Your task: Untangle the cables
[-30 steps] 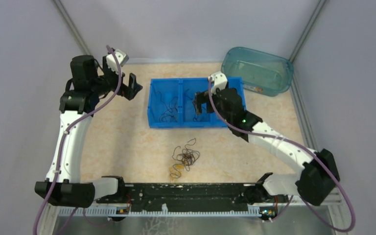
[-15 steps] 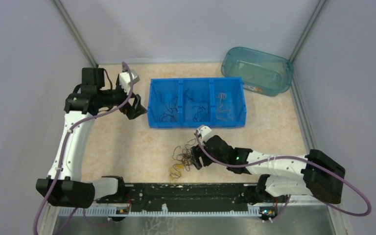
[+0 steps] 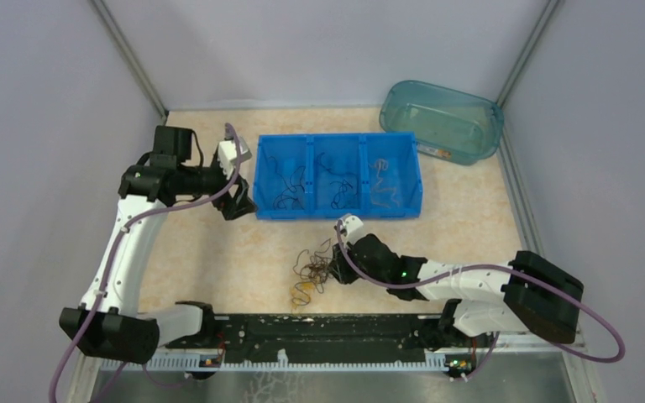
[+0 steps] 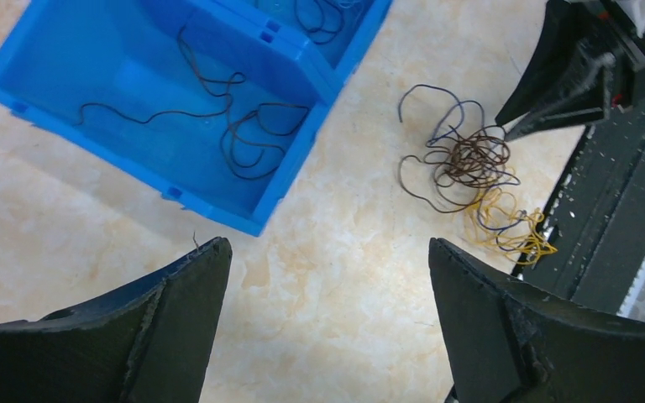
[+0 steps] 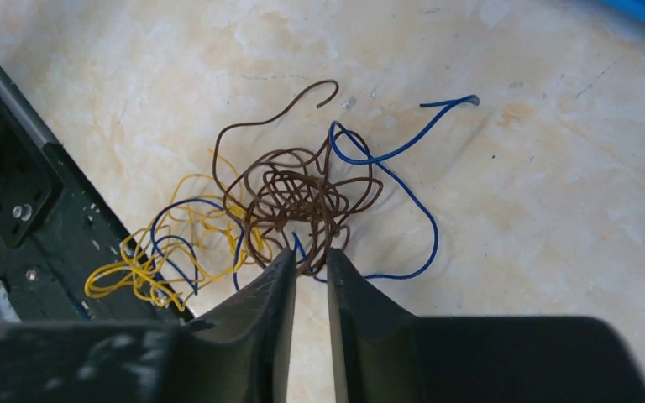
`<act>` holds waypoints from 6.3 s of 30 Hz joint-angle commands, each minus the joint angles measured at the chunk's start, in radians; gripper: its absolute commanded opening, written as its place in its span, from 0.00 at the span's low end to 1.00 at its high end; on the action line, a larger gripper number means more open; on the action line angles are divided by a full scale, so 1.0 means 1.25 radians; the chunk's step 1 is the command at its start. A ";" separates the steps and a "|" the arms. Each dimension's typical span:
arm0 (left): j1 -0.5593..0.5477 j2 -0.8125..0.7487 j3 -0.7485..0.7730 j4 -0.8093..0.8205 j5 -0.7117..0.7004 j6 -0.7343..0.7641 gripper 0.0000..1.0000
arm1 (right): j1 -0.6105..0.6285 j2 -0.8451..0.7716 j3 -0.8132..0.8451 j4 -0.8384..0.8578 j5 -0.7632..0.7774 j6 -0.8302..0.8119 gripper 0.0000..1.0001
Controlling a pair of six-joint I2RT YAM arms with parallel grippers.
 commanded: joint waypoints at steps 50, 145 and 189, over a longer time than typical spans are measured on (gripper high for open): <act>-0.306 -0.149 -0.289 0.155 0.040 0.102 0.93 | -0.181 0.202 0.164 0.219 -0.217 0.166 0.02; -0.334 -0.216 -0.083 0.582 0.286 -0.567 0.00 | -0.068 0.122 0.097 0.694 -0.379 -0.064 0.58; -0.334 -0.061 0.441 0.655 -0.003 -0.305 0.00 | -0.036 0.142 -0.065 0.762 -0.239 -0.022 0.78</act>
